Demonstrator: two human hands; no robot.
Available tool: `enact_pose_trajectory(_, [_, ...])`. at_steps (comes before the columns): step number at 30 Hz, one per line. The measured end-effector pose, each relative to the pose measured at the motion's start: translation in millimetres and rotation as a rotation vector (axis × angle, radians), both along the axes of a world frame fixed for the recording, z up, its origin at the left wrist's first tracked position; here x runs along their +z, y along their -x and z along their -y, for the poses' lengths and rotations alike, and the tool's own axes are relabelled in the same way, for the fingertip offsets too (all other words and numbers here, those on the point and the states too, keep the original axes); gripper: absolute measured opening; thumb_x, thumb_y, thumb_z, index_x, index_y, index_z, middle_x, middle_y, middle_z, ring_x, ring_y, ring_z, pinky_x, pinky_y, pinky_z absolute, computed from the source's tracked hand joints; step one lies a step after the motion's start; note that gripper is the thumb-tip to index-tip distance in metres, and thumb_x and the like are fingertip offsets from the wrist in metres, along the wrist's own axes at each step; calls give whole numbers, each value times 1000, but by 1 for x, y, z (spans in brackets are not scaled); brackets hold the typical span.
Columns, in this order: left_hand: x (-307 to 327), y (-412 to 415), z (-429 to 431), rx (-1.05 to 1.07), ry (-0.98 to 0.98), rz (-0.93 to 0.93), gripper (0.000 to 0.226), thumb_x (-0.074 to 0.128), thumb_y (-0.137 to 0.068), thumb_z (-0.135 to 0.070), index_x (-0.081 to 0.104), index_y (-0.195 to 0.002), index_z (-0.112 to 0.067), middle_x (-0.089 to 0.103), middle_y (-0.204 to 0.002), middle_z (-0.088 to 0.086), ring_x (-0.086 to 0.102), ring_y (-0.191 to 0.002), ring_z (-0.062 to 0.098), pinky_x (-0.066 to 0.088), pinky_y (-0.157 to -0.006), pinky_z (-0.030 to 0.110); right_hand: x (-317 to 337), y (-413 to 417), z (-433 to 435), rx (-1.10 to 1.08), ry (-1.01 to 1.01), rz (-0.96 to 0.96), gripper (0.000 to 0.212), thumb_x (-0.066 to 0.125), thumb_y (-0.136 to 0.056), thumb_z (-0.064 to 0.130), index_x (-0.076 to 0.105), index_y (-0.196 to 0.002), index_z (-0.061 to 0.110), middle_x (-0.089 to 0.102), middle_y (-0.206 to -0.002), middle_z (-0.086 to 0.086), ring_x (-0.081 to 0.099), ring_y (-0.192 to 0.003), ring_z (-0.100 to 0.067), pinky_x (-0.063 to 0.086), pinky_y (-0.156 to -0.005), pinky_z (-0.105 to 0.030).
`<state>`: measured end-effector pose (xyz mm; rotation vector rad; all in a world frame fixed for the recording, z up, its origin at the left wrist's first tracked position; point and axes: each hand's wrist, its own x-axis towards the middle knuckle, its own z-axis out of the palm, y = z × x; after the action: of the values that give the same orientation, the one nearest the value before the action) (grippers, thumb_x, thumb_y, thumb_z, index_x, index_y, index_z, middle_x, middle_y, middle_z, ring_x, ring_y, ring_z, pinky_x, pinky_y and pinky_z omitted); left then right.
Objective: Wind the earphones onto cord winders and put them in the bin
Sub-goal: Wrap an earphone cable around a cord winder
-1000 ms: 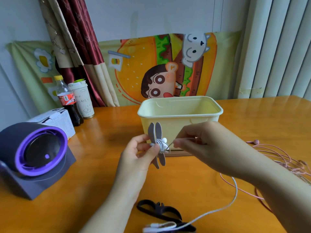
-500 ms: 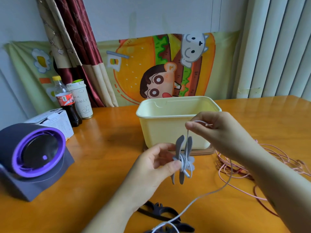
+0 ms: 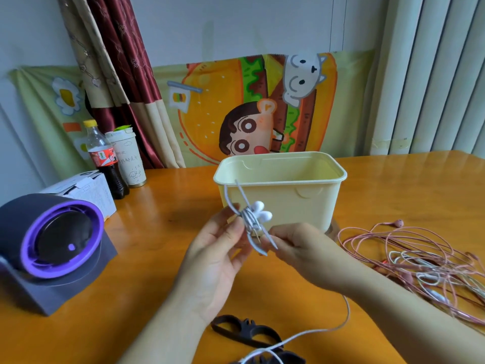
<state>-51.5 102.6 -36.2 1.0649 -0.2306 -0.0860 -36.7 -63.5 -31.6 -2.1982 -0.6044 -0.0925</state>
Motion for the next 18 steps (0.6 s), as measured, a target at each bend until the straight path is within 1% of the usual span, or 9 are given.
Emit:
enact_pose_trajectory(1, [-1, -1, -1, 37, -3, -16, 39, 59, -79, -23, 66, -116, -17, 74, -109, 4, 65, -90, 9, 44, -86, 27, 2, 2, -2, 18, 46, 9, 33, 47, -98, 31, 65, -79, 10, 46, -61, -16, 35, -50, -15, 29, -49, -25])
enact_pose_trajectory(2, [-2, -3, -2, 74, 1, -39, 40, 59, -78, -24, 67, -118, -18, 74, -111, 1, 61, -90, 7, 41, -87, 26, 5, 4, -3, 32, 90, 8, 29, 46, -99, 31, 68, -87, 16, 51, -65, -16, 39, -53, -18, 32, -51, -25])
enact_pose_trajectory(5, [-7, -8, -5, 144, 47, -114, 48, 62, -77, -24, 64, -125, -16, 71, -111, -1, 59, -83, 6, 45, -82, 25, 11, 11, -4, 70, 245, 36, 24, 44, -100, 29, 68, -102, 24, 57, -67, -3, 47, -57, -12, 37, -56, -22])
enact_pose_trajectory(8, [-10, -9, -3, 145, -19, -106, 45, 61, -80, -22, 62, -124, -14, 74, -110, 3, 66, -86, 9, 46, -80, 28, 19, 19, -4, 72, 403, 122, 23, 43, -100, 34, 65, -103, 27, 64, -76, 1, 55, -72, -15, 39, -68, -23])
enact_pose_trajectory(11, [-16, -9, -1, 213, -192, -50, 33, 62, -85, -19, 62, -118, -18, 74, -109, 3, 68, -97, 15, 46, -80, 29, 28, 26, -4, 46, 492, 214, 25, 42, -99, 40, 63, -101, 27, 64, -82, 0, 56, -77, -16, 43, -70, -28])
enact_pose_trajectory(12, [-18, -9, -1, 244, -272, -14, 28, 63, -87, -16, 63, -115, -21, 75, -103, -1, 68, -96, 14, 46, -79, 28, 32, 28, -4, 39, 503, 232, 25, 42, -98, 41, 63, -98, 27, 64, -81, 0, 56, -75, -14, 44, -68, -29])
enact_pose_trajectory(14, [-18, -8, 0, 277, -411, 59, 26, 66, -88, -14, 64, -111, -25, 74, -92, -5, 69, -85, 9, 47, -75, 24, 42, 30, -1, 31, 467, 247, 25, 45, -98, 38, 63, -86, 26, 60, -72, 2, 53, -67, -13, 41, -58, -24])
enact_pose_trajectory(16, [-17, -7, 2, 266, -487, 112, 25, 67, -88, -12, 65, -108, -26, 72, -83, -8, 68, -78, 6, 47, -71, 22, 52, 29, 6, -11, 367, 282, 24, 47, -95, 35, 63, -80, 25, 61, -67, 5, 53, -64, -11, 42, -57, -26])
enact_pose_trajectory(18, [-16, -5, 4, 219, -516, 136, 23, 68, -87, -18, 67, -107, -29, 73, -86, -8, 69, -84, 8, 49, -77, 28, 60, 27, 16, -75, 243, 320, 24, 48, -91, 37, 68, -83, 26, 63, -66, 7, 54, -63, -10, 43, -56, -26])
